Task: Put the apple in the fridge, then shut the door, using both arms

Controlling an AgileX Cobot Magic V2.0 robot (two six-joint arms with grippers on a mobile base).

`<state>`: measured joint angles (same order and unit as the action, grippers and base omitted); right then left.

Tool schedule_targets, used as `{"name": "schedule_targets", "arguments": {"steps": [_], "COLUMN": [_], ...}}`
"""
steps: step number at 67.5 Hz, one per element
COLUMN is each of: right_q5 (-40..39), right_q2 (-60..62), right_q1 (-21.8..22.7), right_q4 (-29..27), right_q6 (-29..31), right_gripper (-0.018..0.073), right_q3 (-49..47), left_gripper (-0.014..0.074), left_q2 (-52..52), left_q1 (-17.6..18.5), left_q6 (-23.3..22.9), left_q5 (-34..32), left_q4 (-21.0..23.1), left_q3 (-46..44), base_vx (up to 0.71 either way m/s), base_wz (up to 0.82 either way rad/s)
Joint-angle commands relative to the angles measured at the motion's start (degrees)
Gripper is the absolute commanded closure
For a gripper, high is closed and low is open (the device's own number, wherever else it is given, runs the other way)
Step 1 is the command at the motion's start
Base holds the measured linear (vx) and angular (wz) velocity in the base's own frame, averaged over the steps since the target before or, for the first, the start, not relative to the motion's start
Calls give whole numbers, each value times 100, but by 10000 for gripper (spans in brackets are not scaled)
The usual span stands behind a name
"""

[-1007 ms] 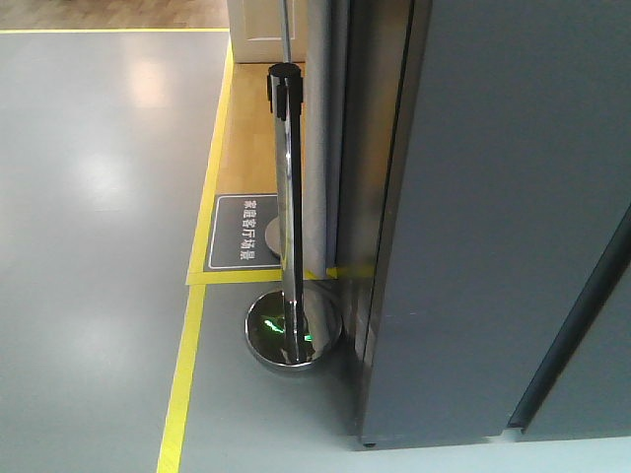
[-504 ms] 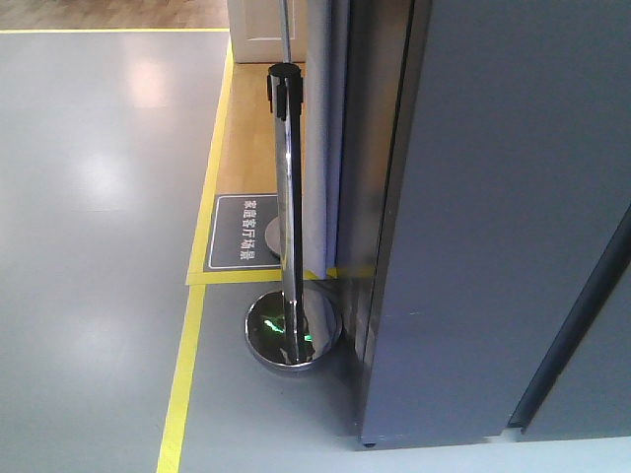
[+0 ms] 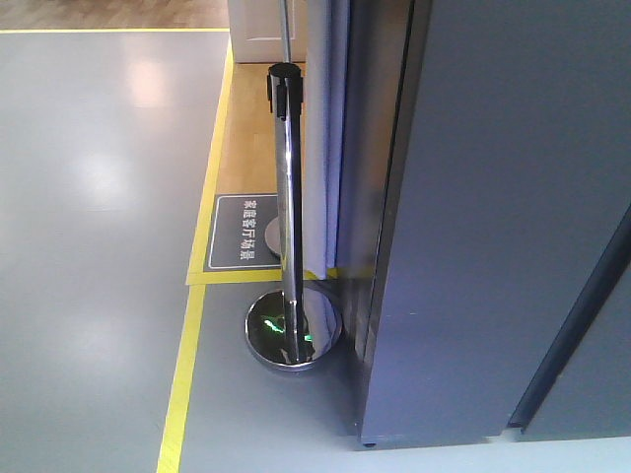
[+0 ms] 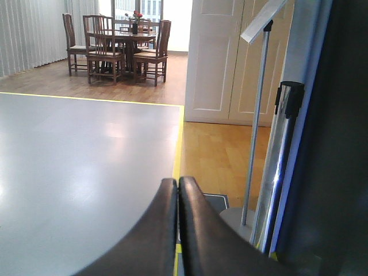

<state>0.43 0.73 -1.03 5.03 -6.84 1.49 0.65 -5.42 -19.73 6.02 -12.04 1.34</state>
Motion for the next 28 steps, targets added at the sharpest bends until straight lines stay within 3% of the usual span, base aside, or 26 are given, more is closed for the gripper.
{"name": "schedule_targets", "arguments": {"steps": [1, 28], "right_q5": [-447, -447], "right_q2": [40, 40], "right_q1": [33, 33], "right_q4": [9, 9], "right_q6": [35, 35], "right_gripper": [564, 564], "right_q3": [12, 12], "left_gripper": [601, 601], "left_q2": [93, 93], "left_q1": [35, 35], "left_q6": [-2, -2], "left_q5": [-413, -413], "left_q4": [-4, -4], "left_q3": [168, 168], "base_vx": [0, 0], "base_wz": [0, 0]}}
